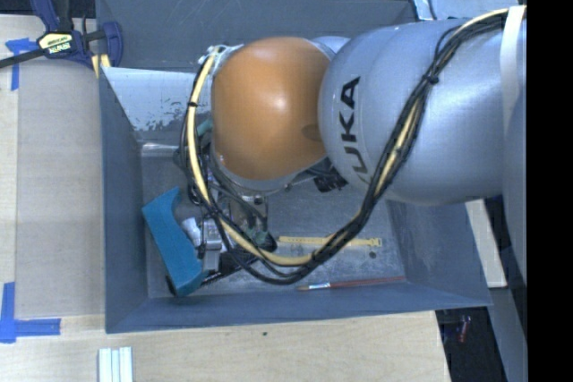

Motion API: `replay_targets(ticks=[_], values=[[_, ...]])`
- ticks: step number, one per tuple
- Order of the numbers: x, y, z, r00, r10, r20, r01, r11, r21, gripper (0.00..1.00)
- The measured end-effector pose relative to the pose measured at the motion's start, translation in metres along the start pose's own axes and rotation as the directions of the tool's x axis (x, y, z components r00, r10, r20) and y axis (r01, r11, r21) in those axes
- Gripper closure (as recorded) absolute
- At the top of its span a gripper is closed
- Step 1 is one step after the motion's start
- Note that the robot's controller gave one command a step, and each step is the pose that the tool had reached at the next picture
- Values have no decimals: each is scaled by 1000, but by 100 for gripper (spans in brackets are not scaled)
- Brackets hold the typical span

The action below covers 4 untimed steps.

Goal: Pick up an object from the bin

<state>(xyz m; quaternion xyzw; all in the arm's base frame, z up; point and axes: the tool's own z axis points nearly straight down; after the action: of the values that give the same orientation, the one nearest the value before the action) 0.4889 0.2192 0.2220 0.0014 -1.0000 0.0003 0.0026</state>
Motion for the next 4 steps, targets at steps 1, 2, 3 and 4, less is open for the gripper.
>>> replay_targets(ticks=[1, 2, 3, 4], values=[[-2, -1, -4, 1000, 3, 8, -3, 1000, -2, 0], [-10, 10, 71, 1000, -11, 13, 11, 1000, -4, 0], [-24, 16, 137, 999, -6, 33, 6, 1000, -10, 0], [-16, 13, 116, 1000, -13, 28, 13, 1000, -9, 0]])
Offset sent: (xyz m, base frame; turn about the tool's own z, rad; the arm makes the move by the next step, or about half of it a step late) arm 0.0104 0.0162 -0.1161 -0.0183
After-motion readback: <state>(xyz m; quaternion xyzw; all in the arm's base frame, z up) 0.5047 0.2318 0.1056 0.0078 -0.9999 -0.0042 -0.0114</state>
